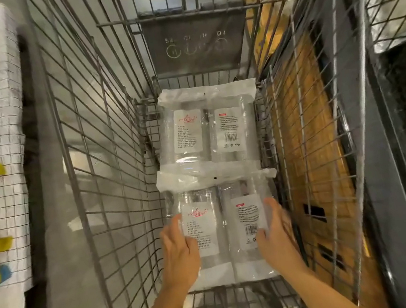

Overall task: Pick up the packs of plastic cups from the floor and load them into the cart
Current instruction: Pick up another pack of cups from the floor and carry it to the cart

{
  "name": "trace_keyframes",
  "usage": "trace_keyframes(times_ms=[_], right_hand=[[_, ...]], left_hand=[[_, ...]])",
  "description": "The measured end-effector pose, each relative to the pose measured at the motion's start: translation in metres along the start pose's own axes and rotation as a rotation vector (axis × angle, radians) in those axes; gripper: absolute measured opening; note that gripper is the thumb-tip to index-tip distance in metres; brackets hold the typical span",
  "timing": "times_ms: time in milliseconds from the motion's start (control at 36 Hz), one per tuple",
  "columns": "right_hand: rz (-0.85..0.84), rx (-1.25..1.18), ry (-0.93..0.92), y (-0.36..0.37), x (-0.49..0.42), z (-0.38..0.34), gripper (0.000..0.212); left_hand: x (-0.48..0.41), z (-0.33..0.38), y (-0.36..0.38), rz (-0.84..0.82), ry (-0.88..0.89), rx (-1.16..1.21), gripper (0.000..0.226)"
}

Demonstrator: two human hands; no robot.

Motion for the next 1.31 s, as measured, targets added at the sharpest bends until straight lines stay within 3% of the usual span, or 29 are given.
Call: trace_keyframes(times_ms=[417, 556, 722, 1000, 1139, 1306], right_hand=[[-0.081, 0.082, 0.015, 0.0, -0.019, 0.005, 0.078], [-0.074, 0.272, 0.039, -0.018, -0.002, -0.02, 0.073], [-0.042, 0.521, -0.2, -0.063, 0.043, -0.125, 0.056], [0.085, 0.866, -0.664, -0.126, 0.155, -0.358, 0.046], [0.159, 0.98, -0.857, -0.14, 0.214, -0.458, 0.037], [0.14, 1.025, -1.119, -0.112, 0.298, -0.538, 0.029]], left_hand=[[-0.018, -0.009, 0.004, -0.114, -0.128, 0.036, 0.054], [-0.002, 0.019, -0.027, -0.173, -0.071, 0.022, 0.052], [0.011, 0.091, -0.113, -0.161, 0.069, -0.006, 0.042], [0.044, 0.224, -0.321, 0.078, 0.325, -0.207, 0.027], [0.082, 0.246, -0.413, 0.228, 0.275, -0.358, 0.033], [0.164, 0.22, -0.5, 0.39, 0.12, -0.328, 0.04]])
Point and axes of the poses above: each hand's wrist, its own x-axis away from the middle knuckle, its own y-axis out of the palm, z = x × y, the point moved 10 cm from there along -x, towards the middle knuckle, and after that the axes turned 2 degrees about y, right-handed, at the moved point
